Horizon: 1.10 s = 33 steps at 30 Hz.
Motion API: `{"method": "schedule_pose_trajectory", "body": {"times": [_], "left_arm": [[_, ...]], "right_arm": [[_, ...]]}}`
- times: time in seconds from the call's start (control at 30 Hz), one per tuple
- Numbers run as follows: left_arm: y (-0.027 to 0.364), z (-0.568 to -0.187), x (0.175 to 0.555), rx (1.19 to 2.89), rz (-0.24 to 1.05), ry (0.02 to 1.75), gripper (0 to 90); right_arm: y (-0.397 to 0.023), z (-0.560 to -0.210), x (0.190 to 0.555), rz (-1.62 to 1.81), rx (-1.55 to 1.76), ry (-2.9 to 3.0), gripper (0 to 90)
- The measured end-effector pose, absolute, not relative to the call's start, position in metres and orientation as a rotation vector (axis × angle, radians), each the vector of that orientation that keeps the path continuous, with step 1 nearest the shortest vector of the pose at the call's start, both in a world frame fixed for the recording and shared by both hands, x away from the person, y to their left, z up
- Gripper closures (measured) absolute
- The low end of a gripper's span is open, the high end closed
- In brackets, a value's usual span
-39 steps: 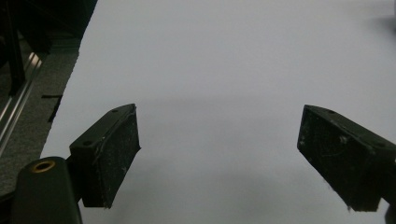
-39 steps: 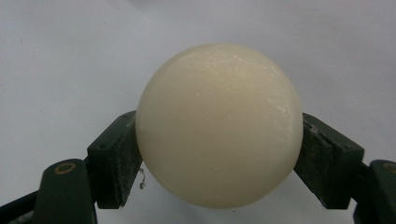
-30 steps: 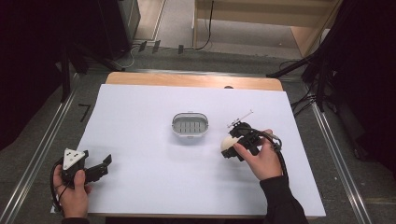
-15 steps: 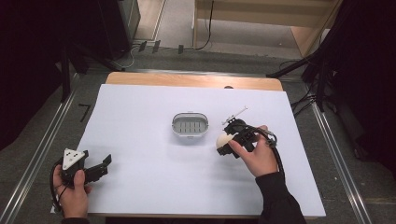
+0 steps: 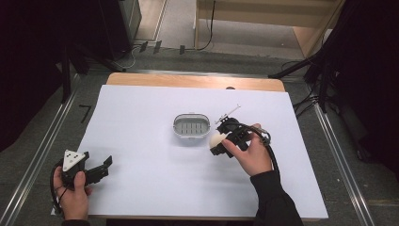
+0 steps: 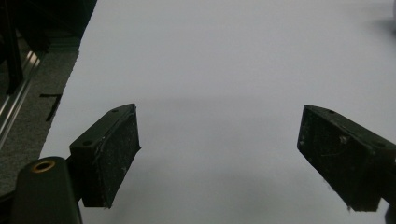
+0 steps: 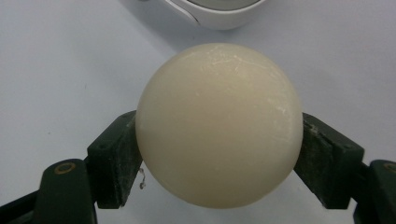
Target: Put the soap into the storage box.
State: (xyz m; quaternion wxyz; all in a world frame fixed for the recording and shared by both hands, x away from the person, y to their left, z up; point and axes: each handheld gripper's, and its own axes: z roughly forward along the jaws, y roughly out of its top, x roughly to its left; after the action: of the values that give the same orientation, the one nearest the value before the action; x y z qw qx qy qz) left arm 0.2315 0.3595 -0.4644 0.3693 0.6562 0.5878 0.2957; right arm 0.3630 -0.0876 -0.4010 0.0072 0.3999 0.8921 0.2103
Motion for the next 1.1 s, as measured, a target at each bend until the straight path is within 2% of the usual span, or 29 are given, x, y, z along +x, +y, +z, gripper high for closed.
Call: {"method": "schedule_pose_trajectory", "body": {"times": [1.1], "left_arm": [[0.361,-0.464,0.232,1.676,0.746,1.515,13.9]], "right_arm": [[-0.045,-0.389,0.380,0.685,1.195,2.818,23.6]]}}
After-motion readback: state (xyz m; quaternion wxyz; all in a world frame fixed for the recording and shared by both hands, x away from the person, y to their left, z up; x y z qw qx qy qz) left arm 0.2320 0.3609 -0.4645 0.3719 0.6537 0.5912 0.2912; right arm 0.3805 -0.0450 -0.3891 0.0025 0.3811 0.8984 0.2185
